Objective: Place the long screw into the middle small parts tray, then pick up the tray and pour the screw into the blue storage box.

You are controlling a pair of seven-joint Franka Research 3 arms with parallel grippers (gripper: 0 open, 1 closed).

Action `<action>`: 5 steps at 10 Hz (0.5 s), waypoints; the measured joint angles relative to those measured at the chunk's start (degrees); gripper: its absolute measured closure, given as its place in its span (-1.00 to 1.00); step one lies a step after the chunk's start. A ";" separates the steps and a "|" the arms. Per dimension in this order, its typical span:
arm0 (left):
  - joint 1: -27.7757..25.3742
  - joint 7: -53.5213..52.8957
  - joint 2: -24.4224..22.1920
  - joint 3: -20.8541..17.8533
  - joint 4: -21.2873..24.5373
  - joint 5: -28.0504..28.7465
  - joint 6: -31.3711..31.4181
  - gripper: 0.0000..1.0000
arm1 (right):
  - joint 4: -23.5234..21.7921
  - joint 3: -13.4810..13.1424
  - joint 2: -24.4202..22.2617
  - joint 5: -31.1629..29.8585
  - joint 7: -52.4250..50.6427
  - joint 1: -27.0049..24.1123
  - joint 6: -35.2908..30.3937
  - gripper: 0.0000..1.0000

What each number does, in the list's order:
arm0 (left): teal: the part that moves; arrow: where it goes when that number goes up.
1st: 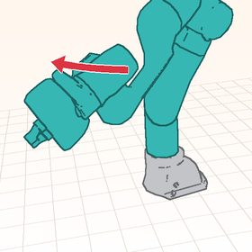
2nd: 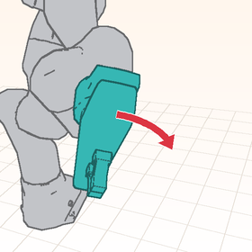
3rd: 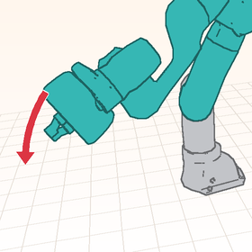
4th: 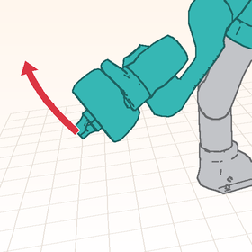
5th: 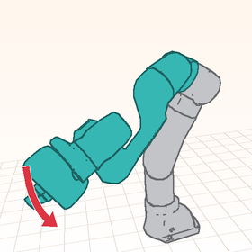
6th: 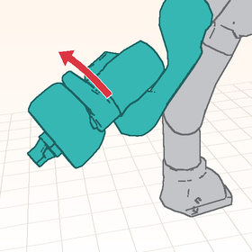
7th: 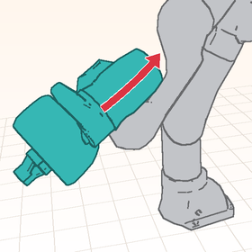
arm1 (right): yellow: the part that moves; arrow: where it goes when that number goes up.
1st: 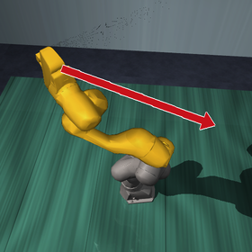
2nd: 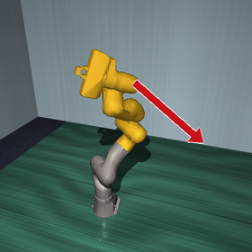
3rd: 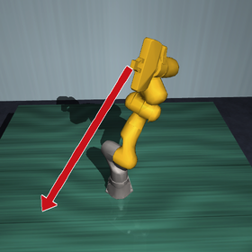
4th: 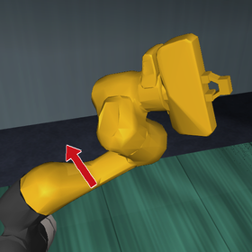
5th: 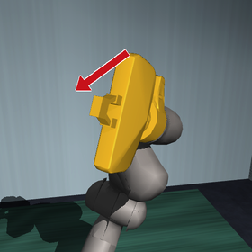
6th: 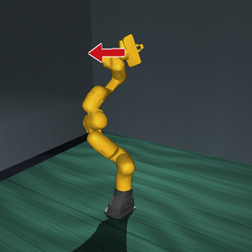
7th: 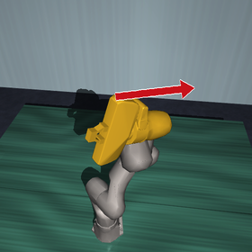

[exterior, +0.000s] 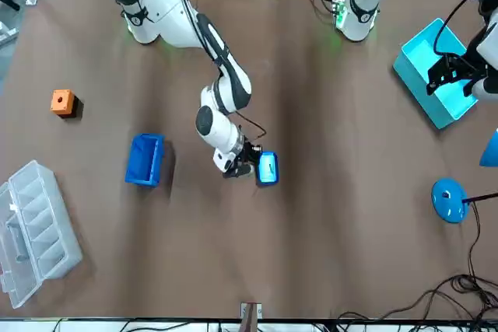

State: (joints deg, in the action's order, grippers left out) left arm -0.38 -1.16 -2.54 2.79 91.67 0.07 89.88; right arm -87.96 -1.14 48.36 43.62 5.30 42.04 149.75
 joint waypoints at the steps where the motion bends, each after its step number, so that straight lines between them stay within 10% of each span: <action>1: 0.00 0.00 0.01 0.00 0.00 0.00 0.00 -1.00 | 0.17 -0.04 0.00 1.18 0.14 -0.67 -0.08 0.92; 5: 0.06 0.00 0.02 0.06 0.00 0.00 0.00 -1.00 | 1.41 -0.27 -1.49 3.57 0.20 -4.45 -6.90 0.92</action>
State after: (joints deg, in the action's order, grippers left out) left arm -0.33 -1.16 -2.52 2.84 91.67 0.07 89.88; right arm -86.55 -1.40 46.86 47.19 5.50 37.59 142.85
